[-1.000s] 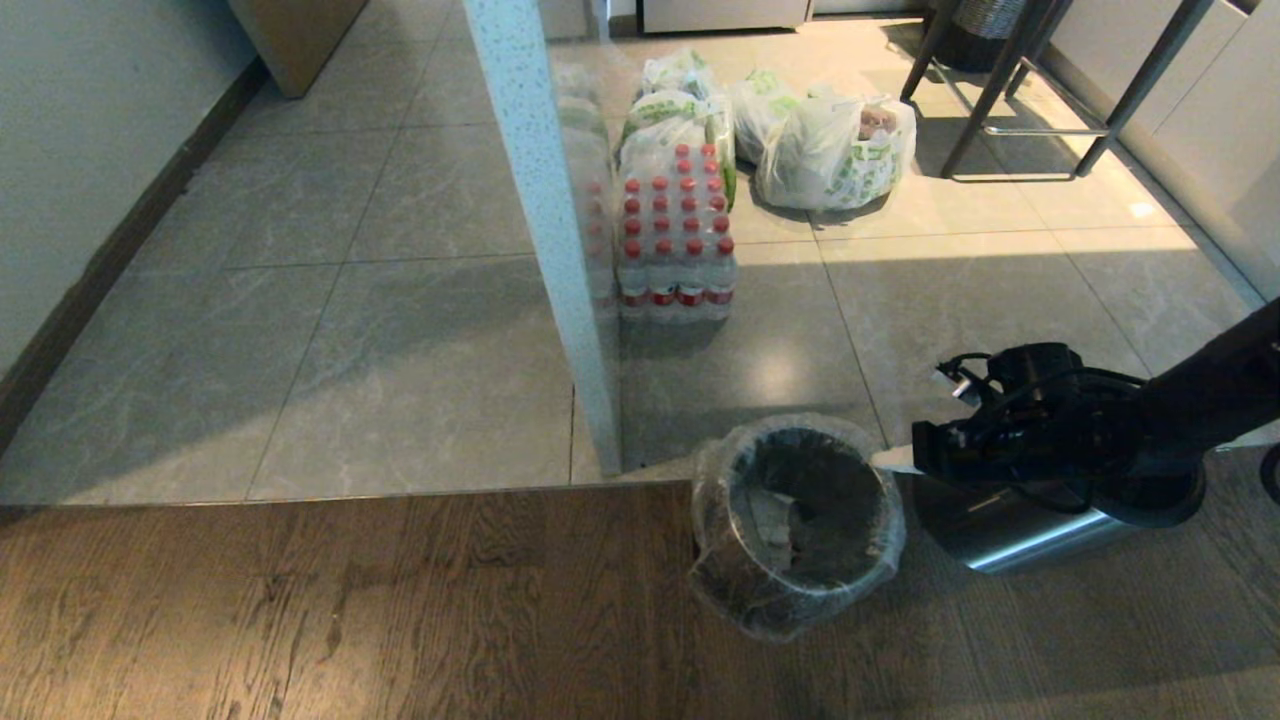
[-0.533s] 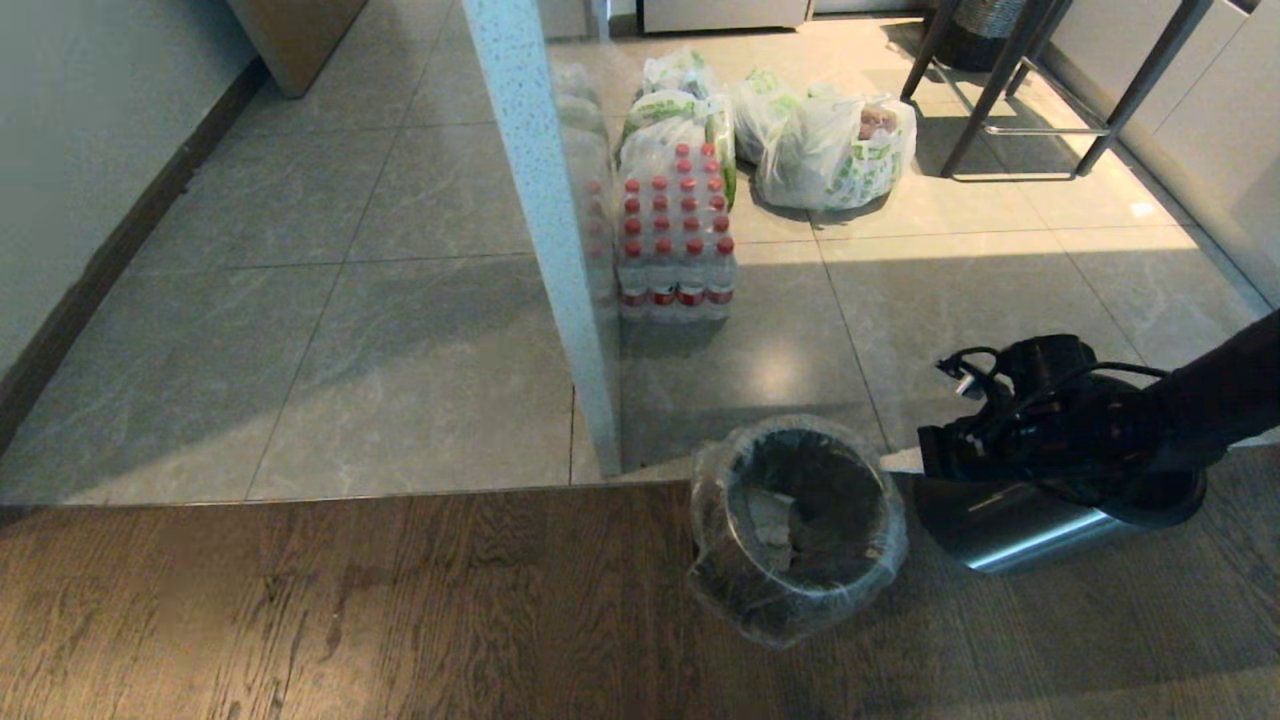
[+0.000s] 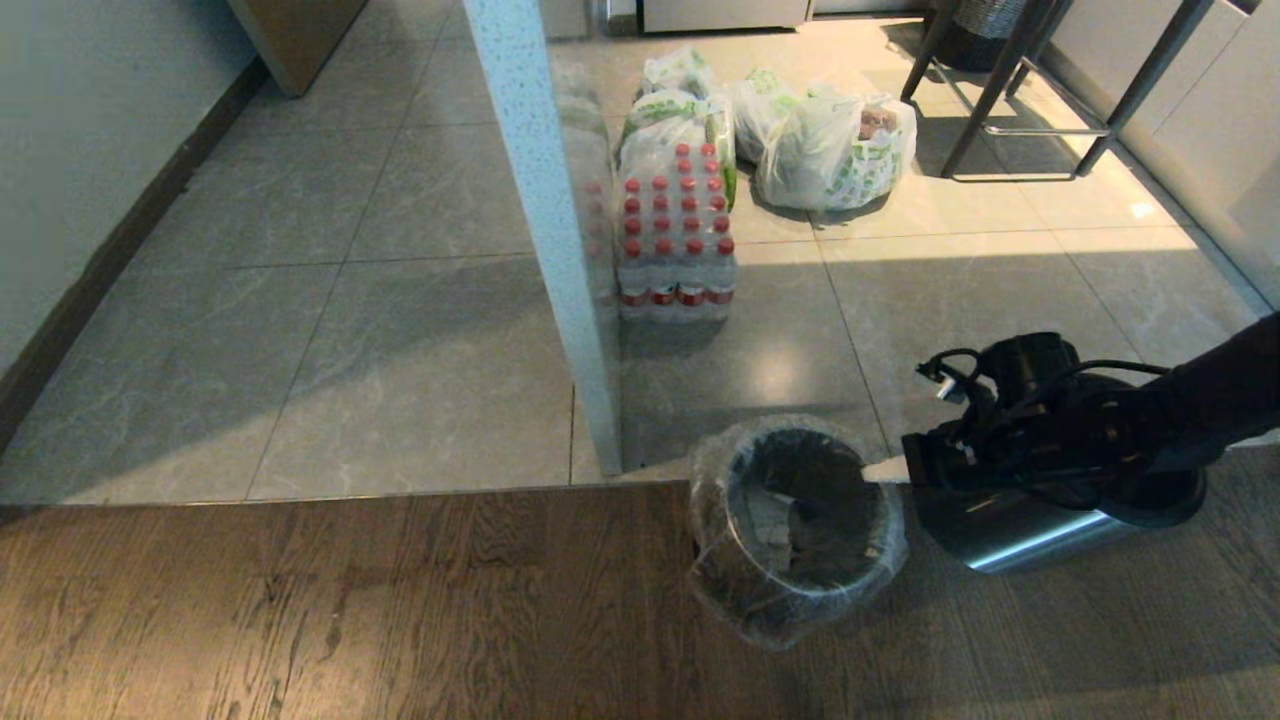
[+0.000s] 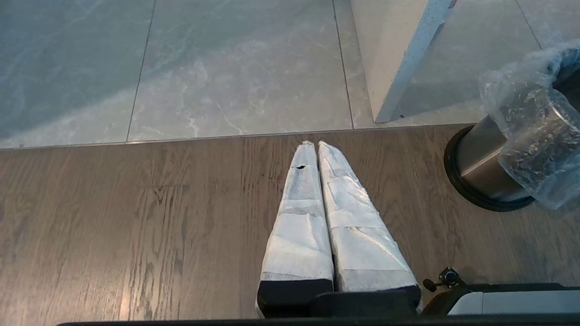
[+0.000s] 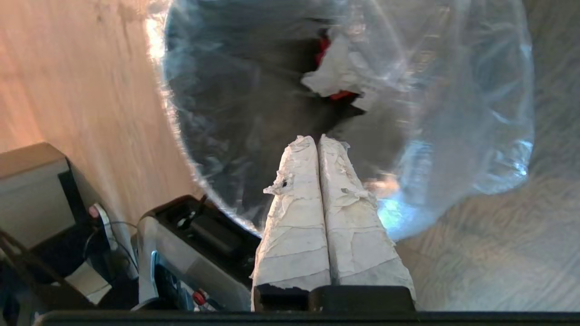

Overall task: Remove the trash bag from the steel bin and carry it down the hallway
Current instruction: Pick up the trash bag

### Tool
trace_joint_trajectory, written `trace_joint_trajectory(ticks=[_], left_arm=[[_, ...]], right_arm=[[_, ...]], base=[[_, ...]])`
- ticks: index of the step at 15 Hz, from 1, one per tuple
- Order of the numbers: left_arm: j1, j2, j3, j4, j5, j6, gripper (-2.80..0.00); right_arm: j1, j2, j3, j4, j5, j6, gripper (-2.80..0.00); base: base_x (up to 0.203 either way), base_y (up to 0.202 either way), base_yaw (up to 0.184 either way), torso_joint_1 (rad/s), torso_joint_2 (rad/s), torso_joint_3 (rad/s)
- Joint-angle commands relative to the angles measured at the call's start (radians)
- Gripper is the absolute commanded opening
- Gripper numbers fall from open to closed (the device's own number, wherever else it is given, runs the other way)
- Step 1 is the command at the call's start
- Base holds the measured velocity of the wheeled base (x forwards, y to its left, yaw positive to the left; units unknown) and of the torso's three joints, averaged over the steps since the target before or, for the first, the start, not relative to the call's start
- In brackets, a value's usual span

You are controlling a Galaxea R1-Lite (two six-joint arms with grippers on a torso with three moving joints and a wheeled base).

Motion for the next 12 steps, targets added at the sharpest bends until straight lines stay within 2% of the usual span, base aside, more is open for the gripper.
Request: trace_joint_trajectory(ticks=[1, 5, 7, 9, 10, 12], left_arm=[[0.0, 0.0, 0.002, -0.001, 0.0, 0.0, -2.8], [0.0, 0.0, 0.0, -0.001, 0.0, 0.0, -2.8], [0.0, 0.0, 0.002, -0.001, 0.0, 0.0, -2.8], [0.0, 0.0, 0.001, -0.001, 0.0, 0.0, -2.8], [0.0, 0.0, 0.002, -0.001, 0.0, 0.0, -2.8], [0.0, 0.0, 0.0, -0.001, 0.0, 0.0, -2.8]], right_arm=[[0.043, -0.012, 0.003, 0.0, -0.006, 0.004, -2.8], [0.068, -0.02, 0.029, 0.006, -0.052, 0.007, -2.8], [0.079, -0.02, 0.04, 0.011, -0.11, -0.003, -2.8], [0.081, -0.016, 0.028, 0.011, -0.131, -0.035, -2.8], [0.08, -0.017, 0.031, 0.019, -0.137, -0.081, -2.8], [0.08, -0.023, 0.037, 0.026, -0.169, -0.104, -2.8]], base=[[0.0, 0.0, 0.0, 0.0, 0.0, 0.0], [0.0, 0.0, 0.0, 0.0, 0.0, 0.0], [0.0, 0.0, 0.0, 0.0, 0.0, 0.0], [0.0, 0.0, 0.0, 0.0, 0.0, 0.0], [0.0, 0.0, 0.0, 0.0, 0.0, 0.0], [0.0, 0.0, 0.0, 0.0, 0.0, 0.0]])
